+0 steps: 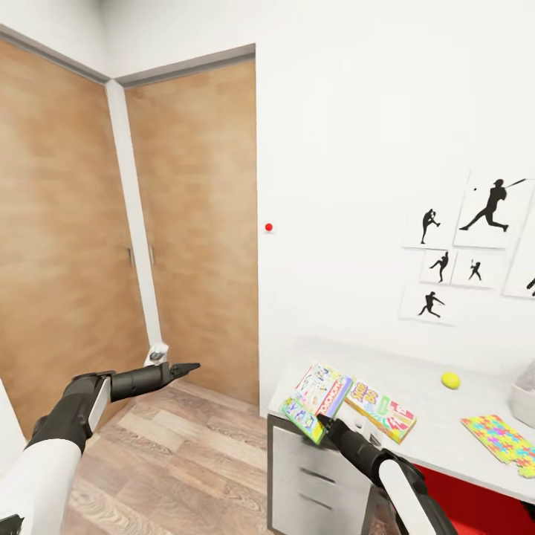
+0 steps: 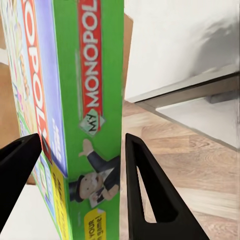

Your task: Put all the toys in the child's room - the three board games (two on the bed and one on the table), the two jigsaw puzzles on the table, and the tennis ball on the table - inside the toy box on the table in the child's room.

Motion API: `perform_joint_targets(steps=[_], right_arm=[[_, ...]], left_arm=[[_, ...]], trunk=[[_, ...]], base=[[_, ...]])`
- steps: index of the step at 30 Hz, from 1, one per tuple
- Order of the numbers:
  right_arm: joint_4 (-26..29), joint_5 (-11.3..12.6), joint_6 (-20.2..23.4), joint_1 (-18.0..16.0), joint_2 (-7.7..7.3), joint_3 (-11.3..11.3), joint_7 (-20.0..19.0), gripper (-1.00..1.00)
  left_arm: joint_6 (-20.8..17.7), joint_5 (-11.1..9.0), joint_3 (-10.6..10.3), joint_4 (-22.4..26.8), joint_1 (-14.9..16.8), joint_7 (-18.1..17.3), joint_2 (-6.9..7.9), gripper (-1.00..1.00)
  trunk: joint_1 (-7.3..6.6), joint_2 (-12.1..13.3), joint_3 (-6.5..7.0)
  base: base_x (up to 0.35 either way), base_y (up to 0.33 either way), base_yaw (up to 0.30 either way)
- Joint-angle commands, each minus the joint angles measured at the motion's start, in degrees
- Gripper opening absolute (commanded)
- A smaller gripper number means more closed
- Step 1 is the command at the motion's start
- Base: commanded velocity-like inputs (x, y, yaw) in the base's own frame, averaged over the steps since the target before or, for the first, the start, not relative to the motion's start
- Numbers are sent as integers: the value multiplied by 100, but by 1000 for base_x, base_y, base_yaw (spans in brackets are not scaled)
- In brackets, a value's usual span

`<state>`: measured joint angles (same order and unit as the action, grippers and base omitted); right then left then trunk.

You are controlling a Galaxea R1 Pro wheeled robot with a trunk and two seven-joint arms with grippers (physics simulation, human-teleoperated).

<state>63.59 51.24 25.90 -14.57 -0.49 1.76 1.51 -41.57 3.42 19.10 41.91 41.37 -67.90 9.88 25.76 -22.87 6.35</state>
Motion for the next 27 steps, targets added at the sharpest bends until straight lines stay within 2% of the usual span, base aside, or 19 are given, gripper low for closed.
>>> perform_joint_targets(steps=[1, 27], right_arm=[[3, 32, 12, -2, -4, 7, 16, -100], [-23, 27, 12, -2, -4, 0, 16, -100]], left_arm=[[-53, 36, 22, 3, 2, -39, -3, 100], [-53, 49, 21, 5, 2, -39, -24, 100]], trunk=[[2, -4, 1], [2, -4, 104]], base=[[0, 0, -214], [0, 0, -246]])
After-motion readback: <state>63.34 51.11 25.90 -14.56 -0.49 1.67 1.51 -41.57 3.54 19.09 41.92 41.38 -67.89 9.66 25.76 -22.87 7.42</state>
